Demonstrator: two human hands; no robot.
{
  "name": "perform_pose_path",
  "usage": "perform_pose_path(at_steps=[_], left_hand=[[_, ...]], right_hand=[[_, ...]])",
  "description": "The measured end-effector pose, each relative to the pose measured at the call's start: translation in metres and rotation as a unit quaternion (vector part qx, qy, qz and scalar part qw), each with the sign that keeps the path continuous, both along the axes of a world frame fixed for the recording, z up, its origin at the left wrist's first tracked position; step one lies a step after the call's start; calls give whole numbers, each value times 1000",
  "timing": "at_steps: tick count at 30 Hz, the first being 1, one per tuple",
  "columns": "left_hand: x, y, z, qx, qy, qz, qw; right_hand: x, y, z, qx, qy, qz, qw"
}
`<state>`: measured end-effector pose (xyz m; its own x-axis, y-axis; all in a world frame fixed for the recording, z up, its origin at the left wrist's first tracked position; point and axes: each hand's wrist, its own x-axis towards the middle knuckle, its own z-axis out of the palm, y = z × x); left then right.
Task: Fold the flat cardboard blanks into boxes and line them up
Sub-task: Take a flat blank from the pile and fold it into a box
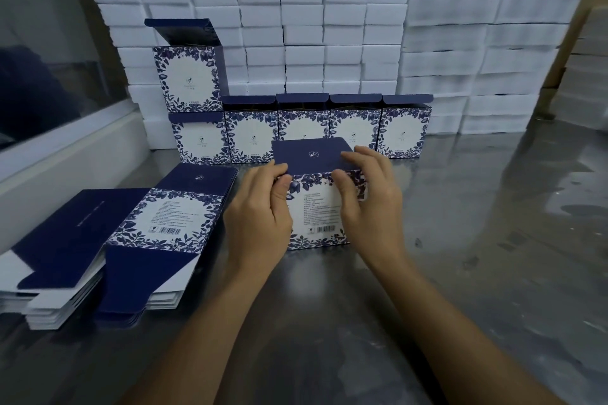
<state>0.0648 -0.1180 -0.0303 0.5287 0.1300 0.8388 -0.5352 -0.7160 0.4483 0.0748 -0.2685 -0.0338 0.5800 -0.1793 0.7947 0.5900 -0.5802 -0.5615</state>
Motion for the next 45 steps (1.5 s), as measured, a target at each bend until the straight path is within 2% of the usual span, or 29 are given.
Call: perform_pose_path(at_steps=[5,10,15,19,23,26,28,30,34,38,42,45], left_hand=[[1,3,0,-2,0,0,1000],[3,5,-2,-10,-2,-3,1000],[4,6,-4,-38,-6,17,999],[7,12,-8,-49,15,9,999],[11,17,-16,-111,117,-81,984],[13,16,-18,-113,164,-159,967],[13,15,-19,-102,176,-179,963],[14,14,-17,-117,171,-167,964],[15,17,-16,-165,118,-102,974],[15,18,-14,-180,79,-83,977],[18,22,-17,-195,88,-84,973],[17,19,-16,-183,139,-120,966]], right_hand=[[5,-7,0,32,30,28,999],[5,-7,1,69,20,44,996],[6,-9,-1,204,111,135,963],[7,-12,-4,200,194,157,948],[7,-13,-10,182,252,188,932],[7,-10,-14,183,229,204,934],[6,-8,-15,156,202,196,947],[5,-6,-14,153,196,196,949],[8,-7,-7,223,201,194,934],[8,-8,-9,184,202,175,946],[4,-9,-10,155,221,165,949],[3,-7,-12,134,226,186,947]])
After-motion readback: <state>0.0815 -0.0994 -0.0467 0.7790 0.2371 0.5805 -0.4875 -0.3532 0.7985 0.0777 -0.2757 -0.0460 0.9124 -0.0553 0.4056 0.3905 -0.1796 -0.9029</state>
